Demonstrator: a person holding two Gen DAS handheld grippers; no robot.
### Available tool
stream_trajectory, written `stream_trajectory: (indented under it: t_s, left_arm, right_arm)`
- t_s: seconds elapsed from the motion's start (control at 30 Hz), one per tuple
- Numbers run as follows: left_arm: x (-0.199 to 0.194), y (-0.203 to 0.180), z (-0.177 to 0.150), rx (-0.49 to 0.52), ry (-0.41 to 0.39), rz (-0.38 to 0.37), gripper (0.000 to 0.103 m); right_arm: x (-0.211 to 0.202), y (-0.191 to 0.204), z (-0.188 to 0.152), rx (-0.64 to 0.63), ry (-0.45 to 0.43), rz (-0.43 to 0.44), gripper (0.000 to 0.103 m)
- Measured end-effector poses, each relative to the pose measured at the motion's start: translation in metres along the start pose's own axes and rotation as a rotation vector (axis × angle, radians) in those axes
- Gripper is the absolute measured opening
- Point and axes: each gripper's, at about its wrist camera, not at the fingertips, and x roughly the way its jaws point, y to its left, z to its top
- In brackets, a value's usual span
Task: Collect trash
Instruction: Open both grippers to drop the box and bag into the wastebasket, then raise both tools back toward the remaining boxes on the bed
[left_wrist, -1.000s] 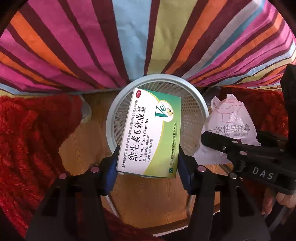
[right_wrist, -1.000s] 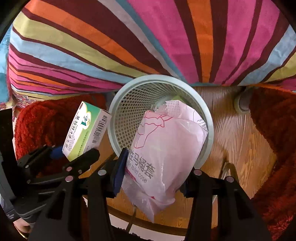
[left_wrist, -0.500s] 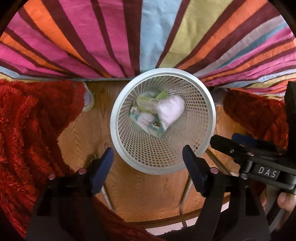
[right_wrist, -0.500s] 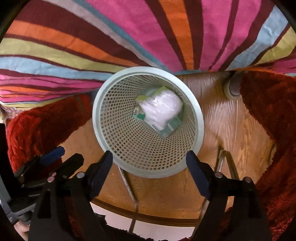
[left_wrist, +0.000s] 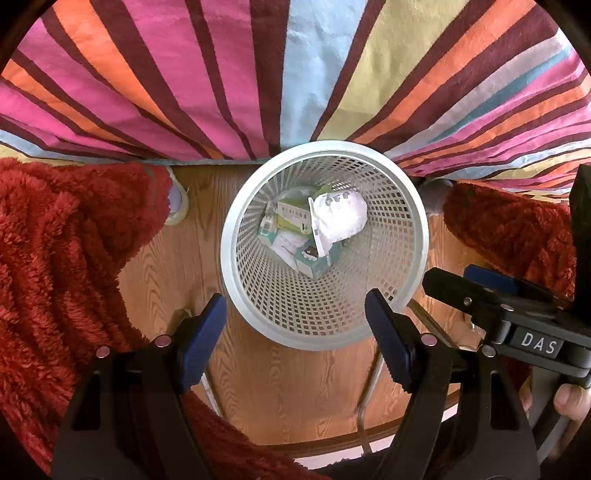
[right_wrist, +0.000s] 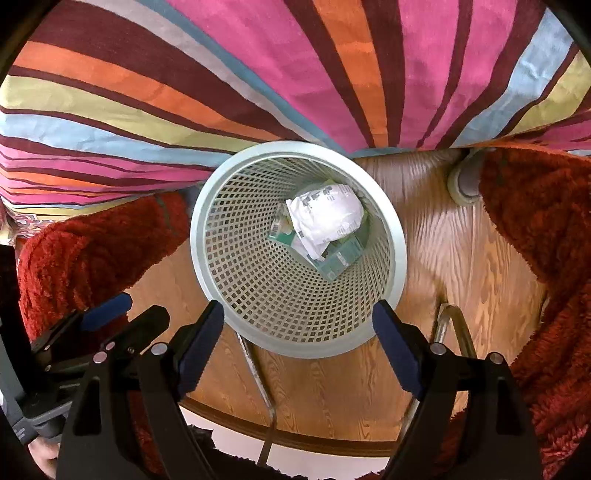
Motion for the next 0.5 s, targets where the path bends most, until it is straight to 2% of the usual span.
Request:
stream_trajectory:
  t_s: [0.07,0.3,0.5]
  left_arm:
    - [-0.001,0.001,-0.001,-0.005,-0.008,0.001,0.075]
    - [-0.016,-0.003,-0.004,0.015,-0.069,0.013,0.075]
    - [-0.042,0.001,-0.009,0.002,-0.182,0.026,0.075]
  right_arm:
    - [-0.003,0.000,0.000,0.002,-0.015,0.016,0.087]
    - [-0.023,0.007,-0.006,-0.045,-0.102,0.031,0.087]
    - [-0.067,0.015,-0.017,-0.108,-0.308,0.063,0.087]
